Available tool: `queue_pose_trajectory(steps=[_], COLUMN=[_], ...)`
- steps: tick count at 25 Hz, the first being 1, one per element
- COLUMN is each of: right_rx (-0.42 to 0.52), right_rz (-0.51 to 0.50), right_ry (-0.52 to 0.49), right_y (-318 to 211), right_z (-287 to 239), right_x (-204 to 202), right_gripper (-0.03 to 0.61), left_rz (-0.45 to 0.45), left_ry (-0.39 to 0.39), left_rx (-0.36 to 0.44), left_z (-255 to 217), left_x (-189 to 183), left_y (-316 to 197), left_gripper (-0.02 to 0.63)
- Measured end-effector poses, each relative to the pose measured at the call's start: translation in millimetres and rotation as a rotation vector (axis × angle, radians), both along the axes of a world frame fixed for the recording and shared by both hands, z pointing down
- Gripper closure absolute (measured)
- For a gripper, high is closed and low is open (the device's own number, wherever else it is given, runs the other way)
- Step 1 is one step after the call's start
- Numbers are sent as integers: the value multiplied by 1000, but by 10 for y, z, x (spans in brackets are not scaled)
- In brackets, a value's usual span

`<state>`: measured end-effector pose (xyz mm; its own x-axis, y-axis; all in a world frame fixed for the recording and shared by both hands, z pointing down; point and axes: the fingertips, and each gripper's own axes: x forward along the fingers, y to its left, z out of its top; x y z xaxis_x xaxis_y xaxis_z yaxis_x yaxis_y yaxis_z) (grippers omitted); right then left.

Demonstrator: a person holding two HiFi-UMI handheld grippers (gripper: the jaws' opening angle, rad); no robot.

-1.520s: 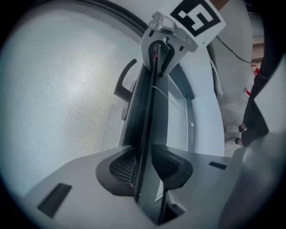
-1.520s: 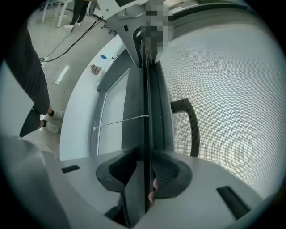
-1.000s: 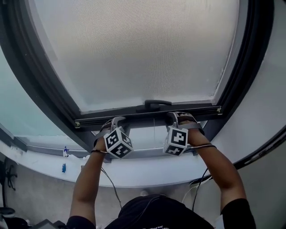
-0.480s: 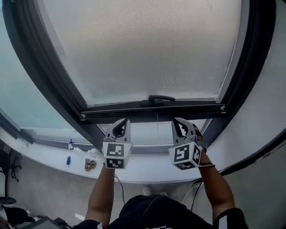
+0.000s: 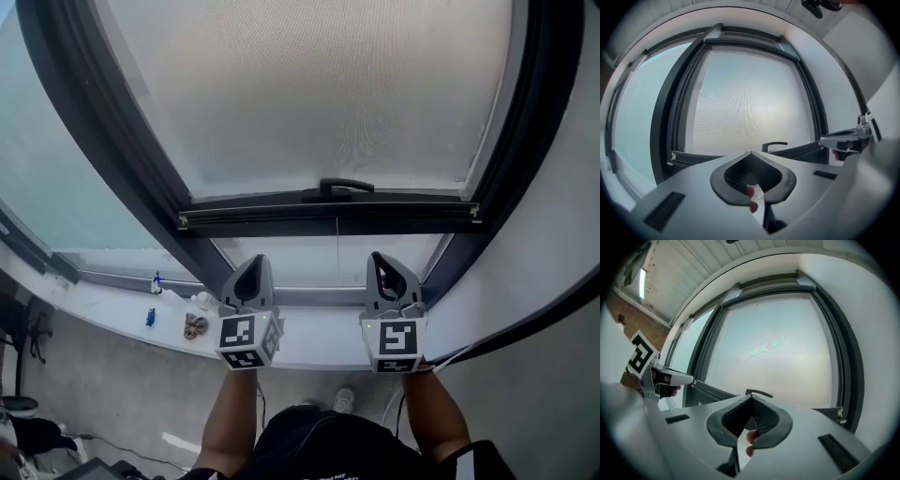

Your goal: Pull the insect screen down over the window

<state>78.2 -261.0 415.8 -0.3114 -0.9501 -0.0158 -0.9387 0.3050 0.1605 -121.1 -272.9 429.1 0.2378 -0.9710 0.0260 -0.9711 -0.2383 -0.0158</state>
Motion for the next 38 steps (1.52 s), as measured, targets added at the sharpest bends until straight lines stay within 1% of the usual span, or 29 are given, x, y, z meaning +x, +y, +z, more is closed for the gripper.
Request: queue_pose_trajectory(steps=[2,4,7,11,14,20,25,30,33,35,38], right_rx=[-16,-17,-15,-33,-45,-61,-79,-80,-81,-100,-113], right_rz=[9,21,40,71,88,120,149,152,145,166,160], right_ry=[-35,-43,-33,-40,-39,-22,-55,-63,-48,-53,-35], right_y=[101,218,412,729,1066,1683,2095,2380,2498,2576,2708], right_z=[-11,-23,14,149,201,354,456,514,529,587,635], right_x=[-14,-35,-106,-184,-289,-490,-555,-490,-412,-322,-199], right_gripper=[576,577,577,576,577,576,576,577,577,577,577], left_rz=[-5,0,49,109,123,139,161,193,204,202,196], left_ry=[24,34,-2,-8,-22,-18,-15,-7,5,-5,-19], left_rx=[-6,-11,-21,-36,-41,-40,-61,-71,-60,-58,-80], left_z=[19,47,109,191,257,318,457,519,444,467,616], left_x=[-16,-12,39,53,-34,-257,-311,-167,-26,45,146], left_y=[65,129,299,631,930,1523,1912,2168,2271,2375,2556], left_gripper=[612,611,611,611,611,611,611,611,611,611,611])
